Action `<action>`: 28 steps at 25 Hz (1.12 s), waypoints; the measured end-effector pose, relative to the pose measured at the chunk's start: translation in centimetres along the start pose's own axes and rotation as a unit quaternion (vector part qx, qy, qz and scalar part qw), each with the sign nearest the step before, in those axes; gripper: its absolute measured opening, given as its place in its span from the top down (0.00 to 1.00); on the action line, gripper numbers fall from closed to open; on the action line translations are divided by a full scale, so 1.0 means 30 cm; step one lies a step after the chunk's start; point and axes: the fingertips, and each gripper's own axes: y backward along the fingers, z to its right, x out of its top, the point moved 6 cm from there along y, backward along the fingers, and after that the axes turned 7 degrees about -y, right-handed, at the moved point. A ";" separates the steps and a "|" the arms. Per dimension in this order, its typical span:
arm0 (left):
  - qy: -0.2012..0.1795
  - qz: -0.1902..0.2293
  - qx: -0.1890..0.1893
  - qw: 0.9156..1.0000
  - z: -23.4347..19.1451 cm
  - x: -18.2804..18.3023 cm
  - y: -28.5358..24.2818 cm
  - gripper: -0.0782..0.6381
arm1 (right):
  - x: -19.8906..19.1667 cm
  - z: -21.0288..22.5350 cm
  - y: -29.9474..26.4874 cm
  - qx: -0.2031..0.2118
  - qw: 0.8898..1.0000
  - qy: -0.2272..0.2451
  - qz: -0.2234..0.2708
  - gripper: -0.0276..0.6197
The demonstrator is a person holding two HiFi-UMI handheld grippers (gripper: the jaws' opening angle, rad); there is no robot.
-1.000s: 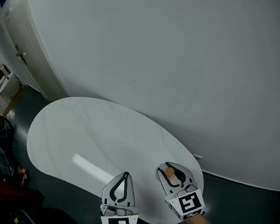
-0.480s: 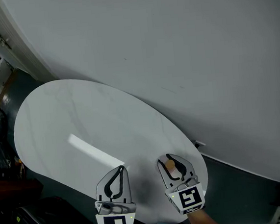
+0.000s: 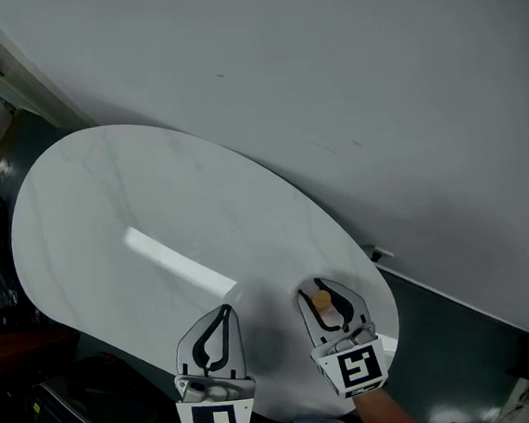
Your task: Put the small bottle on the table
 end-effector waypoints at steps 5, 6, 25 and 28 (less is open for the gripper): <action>-0.011 -0.008 -0.006 1.000 0.003 -0.007 -0.020 0.89 | -0.015 0.006 -0.009 0.000 1.000 -0.004 0.003 0.77; -0.011 -0.011 -0.006 1.000 0.003 -0.008 -0.022 0.89 | -0.012 0.006 -0.009 0.000 1.000 -0.004 0.009 0.77; -0.013 0.006 0.010 1.000 0.000 0.020 0.028 0.89 | 0.005 -0.017 0.006 -0.003 0.996 0.091 -0.002 0.74; -0.018 0.023 0.015 0.999 0.000 0.038 0.047 0.89 | 0.088 -0.027 0.015 -0.023 0.993 0.019 0.110 0.73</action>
